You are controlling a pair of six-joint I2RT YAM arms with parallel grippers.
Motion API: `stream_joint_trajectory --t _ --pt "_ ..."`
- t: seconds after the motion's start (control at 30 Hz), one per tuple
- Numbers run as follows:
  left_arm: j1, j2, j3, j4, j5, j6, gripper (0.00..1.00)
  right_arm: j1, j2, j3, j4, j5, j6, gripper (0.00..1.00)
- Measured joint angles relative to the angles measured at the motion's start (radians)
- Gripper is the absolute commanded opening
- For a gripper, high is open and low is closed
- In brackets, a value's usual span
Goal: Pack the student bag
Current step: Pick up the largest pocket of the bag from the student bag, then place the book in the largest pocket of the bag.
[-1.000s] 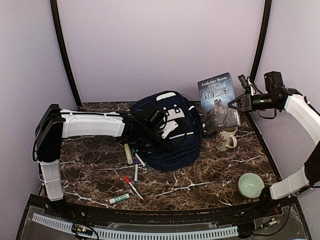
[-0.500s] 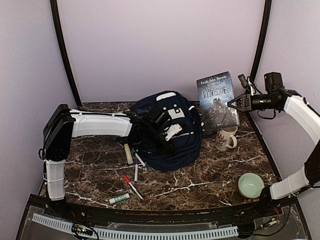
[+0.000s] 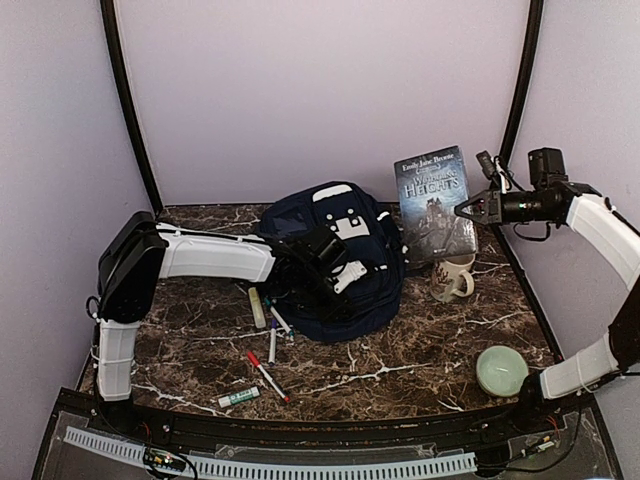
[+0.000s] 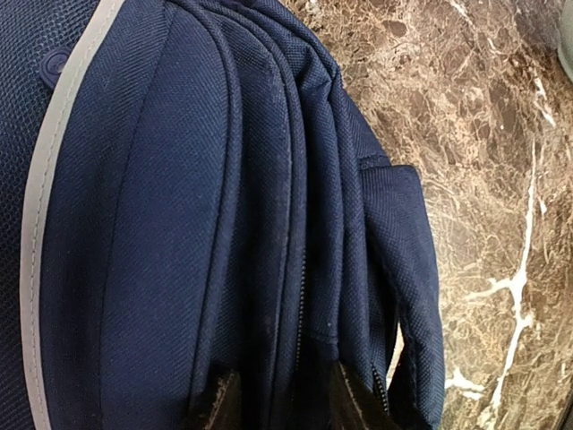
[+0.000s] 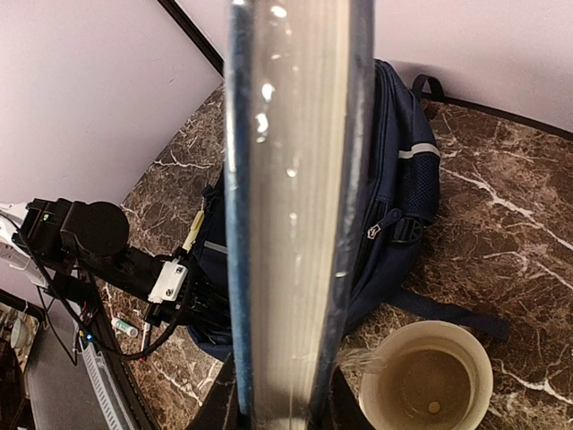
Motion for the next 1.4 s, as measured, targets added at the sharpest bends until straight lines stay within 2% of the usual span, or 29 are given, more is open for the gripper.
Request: stream_joint_trajectory --t 0.07,0.27,0.47,0.7,1.07,1.4 --pt "-0.005 0.003 0.001 0.003 -0.019 -0.001 0.34 0.000 0.000 -0.007 0.007 -0.001 0.004 0.00" --pt "-0.013 0.020 0.021 0.002 -0.067 -0.003 0.13 0.000 0.000 -0.015 0.017 -0.003 0.016 0.00" --pt "-0.023 0.023 0.050 -0.014 -0.135 0.006 0.00 0.000 0.000 -0.015 0.019 -0.003 0.019 0.00" --pt "-0.032 0.002 0.079 -0.035 -0.226 0.042 0.00 0.000 0.000 0.004 -0.019 -0.003 0.015 0.00" --pt "-0.017 -0.160 0.117 -0.017 -0.407 0.124 0.00 -0.002 0.000 0.054 -0.112 -0.034 -0.002 0.00" --pt "0.054 -0.181 0.216 -0.013 -0.430 0.132 0.00 0.019 0.000 0.014 -0.180 -0.101 -0.016 0.00"
